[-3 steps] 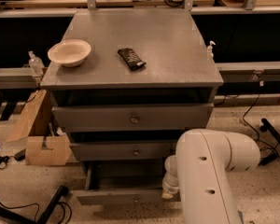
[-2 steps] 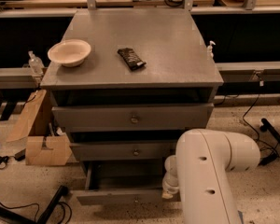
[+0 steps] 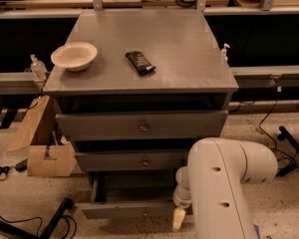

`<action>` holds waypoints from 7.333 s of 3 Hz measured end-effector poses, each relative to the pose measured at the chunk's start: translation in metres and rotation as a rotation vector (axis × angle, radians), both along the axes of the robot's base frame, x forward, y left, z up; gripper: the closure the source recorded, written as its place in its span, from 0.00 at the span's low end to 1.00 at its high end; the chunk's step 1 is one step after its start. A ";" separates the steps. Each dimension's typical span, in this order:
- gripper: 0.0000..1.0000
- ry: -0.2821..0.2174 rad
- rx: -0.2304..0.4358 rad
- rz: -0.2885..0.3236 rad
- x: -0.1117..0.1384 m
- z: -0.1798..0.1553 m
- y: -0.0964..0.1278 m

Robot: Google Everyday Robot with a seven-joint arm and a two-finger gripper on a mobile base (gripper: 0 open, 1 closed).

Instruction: Open bottom drawer

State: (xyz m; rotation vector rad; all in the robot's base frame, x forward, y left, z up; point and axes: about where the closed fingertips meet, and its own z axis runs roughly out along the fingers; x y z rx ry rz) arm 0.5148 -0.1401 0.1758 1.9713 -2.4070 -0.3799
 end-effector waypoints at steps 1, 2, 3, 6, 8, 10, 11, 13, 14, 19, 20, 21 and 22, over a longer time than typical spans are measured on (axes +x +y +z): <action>0.00 0.000 0.000 0.000 0.000 0.000 0.000; 0.19 0.039 -0.003 -0.003 -0.010 0.014 -0.001; 0.41 0.106 -0.037 -0.037 -0.033 0.037 0.003; 1.00 0.228 -0.065 -0.105 -0.088 0.051 0.012; 1.00 0.110 -0.121 0.009 -0.078 0.089 0.014; 1.00 -0.231 -0.129 0.181 -0.010 0.128 -0.038; 1.00 -0.348 -0.092 0.155 0.007 0.129 -0.089; 1.00 -0.334 -0.076 0.183 0.010 0.115 -0.069; 1.00 -0.369 0.012 0.235 0.027 0.086 -0.039; 1.00 -0.487 0.168 0.328 0.123 0.035 0.003; 1.00 -0.486 0.168 0.328 0.123 0.035 0.003; 1.00 -0.486 0.168 0.328 0.123 0.035 0.003; 1.00 -0.486 0.168 0.328 0.123 0.035 0.003</action>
Offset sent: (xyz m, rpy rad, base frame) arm -0.0206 -0.0042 0.0367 -0.0084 0.0858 -0.0095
